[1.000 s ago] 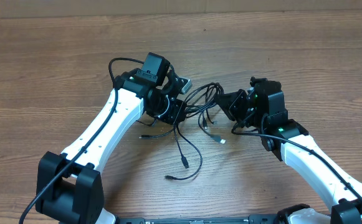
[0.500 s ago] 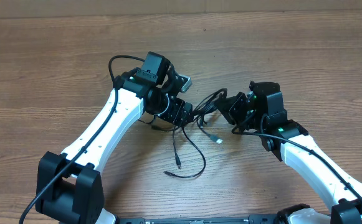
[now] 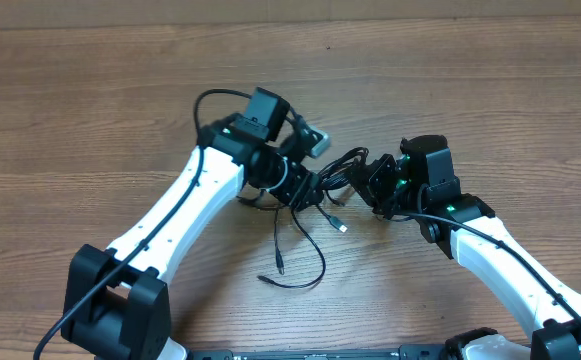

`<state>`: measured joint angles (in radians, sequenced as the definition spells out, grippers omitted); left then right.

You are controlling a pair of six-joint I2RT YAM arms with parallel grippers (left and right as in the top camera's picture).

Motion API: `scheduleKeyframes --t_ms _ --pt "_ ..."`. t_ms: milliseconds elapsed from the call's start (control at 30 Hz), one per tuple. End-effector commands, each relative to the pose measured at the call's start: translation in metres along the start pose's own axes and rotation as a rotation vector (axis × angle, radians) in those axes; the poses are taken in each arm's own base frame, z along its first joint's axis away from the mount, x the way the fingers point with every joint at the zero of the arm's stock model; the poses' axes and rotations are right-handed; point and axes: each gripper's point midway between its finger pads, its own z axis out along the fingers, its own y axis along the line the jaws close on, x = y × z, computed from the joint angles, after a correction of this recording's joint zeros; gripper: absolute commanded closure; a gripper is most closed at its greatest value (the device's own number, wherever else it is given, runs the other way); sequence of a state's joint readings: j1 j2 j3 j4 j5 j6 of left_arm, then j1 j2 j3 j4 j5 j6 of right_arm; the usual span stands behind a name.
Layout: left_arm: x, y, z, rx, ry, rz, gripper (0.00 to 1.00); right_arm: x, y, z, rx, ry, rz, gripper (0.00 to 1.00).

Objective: Untangle cables
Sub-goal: 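Carry the cable bundle leftward with the left gripper, right gripper withdrawing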

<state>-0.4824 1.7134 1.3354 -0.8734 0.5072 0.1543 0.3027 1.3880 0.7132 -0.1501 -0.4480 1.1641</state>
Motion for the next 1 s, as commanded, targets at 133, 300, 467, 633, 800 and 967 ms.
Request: scheduleKeyframes --t_ms 133,300,467,633,800,967 --pt "-0.012 0.011 0.006 -0.172 -0.008 0.173 0.46 0.015 0.003 0.001 -0.023 0.079 0.012 0.96" --pt "-0.025 0.015 0.005 -0.21 -0.054 0.205 0.51 0.021 0.005 0.0 -0.037 0.12 0.012 0.96" --pt "-0.031 0.016 0.004 -0.215 -0.077 0.217 0.53 0.028 0.008 -0.001 -0.052 0.161 0.013 0.96" --pt "-0.029 0.014 0.01 -0.19 -0.066 0.216 0.54 0.029 0.01 -0.001 -0.06 0.168 0.009 0.96" --pt "-0.02 0.016 0.025 -0.153 -0.027 0.199 0.54 0.03 0.01 -0.001 -0.062 0.173 0.01 0.96" --pt "-0.009 0.025 0.046 -0.141 0.03 0.172 0.55 0.03 0.01 -0.001 -0.063 0.175 0.01 0.96"
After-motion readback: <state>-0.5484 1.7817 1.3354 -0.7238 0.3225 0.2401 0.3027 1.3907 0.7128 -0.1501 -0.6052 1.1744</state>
